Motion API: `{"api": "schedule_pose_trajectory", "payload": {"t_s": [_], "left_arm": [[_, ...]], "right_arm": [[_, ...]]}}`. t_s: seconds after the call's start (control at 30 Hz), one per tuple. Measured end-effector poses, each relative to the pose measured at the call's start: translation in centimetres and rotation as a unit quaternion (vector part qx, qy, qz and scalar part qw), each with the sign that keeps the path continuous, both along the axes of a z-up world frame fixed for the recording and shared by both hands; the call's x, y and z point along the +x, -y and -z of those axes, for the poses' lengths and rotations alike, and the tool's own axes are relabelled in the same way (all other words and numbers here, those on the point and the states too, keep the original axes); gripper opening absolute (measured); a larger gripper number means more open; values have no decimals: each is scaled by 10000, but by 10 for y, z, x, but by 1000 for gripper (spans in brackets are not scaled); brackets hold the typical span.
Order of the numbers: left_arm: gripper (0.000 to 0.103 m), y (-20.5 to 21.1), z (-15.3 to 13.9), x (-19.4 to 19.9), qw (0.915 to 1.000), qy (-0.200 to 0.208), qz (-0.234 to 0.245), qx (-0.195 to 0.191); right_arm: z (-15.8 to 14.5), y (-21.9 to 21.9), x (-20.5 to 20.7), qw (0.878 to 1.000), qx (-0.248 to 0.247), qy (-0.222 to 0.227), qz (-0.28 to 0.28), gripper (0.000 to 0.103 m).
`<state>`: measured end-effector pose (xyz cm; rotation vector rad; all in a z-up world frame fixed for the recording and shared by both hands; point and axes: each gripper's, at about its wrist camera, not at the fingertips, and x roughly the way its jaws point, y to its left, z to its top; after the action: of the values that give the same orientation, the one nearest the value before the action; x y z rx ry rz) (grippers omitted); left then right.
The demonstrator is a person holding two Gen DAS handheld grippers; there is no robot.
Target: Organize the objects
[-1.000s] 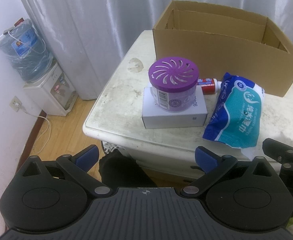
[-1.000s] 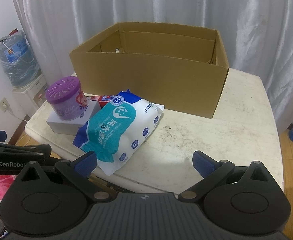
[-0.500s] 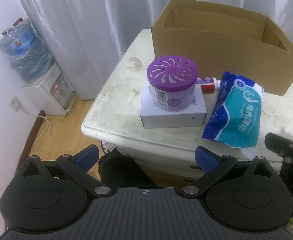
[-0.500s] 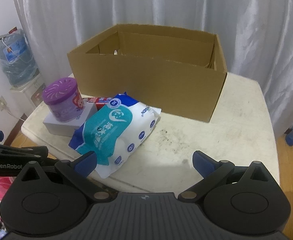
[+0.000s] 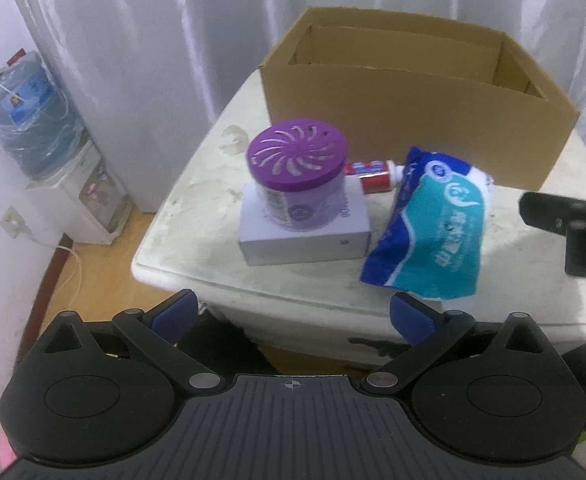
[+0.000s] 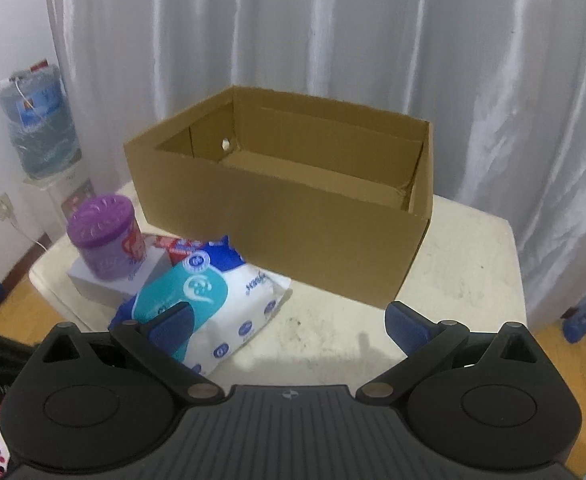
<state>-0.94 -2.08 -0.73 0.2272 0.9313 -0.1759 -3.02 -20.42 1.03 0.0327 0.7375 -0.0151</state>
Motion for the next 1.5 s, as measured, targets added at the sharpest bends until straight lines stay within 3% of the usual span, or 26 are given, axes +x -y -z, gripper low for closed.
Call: {"api": "schedule_pose_trajectory", "payload": {"t_s": [0.23, 0.53, 0.8, 0.97, 1.27, 1.5], "left_arm": [[103, 6, 0, -4, 9994, 89, 148, -309], [102, 6, 2, -16, 9919, 321, 448, -1141], [100, 21, 14, -11, 9896, 96, 614, -1301], [99, 39, 27, -4, 9906, -180, 818, -1085], [96, 56, 44, 11, 9869, -561, 1046, -1095], [85, 59, 54, 25, 9847, -762, 990, -1211]], "right_arm": [[-5, 16, 2, 9998, 92, 180, -10, 103], [-1, 28, 10, 9980, 436, 221, -398, 103], [15, 31, 30, 9921, 819, 178, -930, 103], [24, 29, 52, 9859, 1121, 99, -1236, 103], [40, 11, 83, 9777, 1216, -183, -1700, 89], [41, 11, 91, 9724, 1499, -490, -1717, 78]]}}
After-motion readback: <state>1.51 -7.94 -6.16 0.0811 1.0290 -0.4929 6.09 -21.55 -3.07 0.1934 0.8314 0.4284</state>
